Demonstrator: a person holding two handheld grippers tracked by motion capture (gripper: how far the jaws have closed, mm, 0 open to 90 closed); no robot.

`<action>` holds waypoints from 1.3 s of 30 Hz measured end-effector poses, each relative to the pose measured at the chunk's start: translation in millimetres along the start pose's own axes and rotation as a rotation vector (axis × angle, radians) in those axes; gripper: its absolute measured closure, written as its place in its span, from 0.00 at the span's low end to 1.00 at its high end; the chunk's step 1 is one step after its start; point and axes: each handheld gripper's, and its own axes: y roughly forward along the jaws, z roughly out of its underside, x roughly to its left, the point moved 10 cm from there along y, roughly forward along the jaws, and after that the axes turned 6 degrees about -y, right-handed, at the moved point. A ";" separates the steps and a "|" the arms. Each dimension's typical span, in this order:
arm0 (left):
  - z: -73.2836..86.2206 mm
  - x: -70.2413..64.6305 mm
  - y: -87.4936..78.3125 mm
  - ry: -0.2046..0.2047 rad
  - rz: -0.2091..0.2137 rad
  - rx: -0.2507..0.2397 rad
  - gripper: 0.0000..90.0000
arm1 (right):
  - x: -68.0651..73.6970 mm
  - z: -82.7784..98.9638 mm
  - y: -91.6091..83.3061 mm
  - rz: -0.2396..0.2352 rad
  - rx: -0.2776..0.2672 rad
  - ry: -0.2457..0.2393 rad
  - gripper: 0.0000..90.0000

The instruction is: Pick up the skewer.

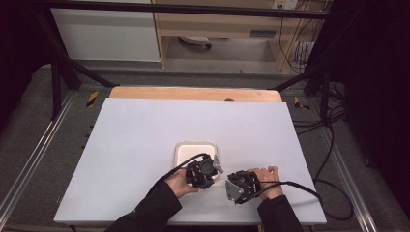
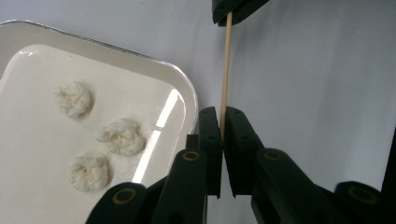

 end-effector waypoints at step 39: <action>37.5 21.7 -23.0 -0.041 -0.047 -0.084 0.99 | -11.3 30.0 -13.2 -0.018 -0.142 0.697 0.31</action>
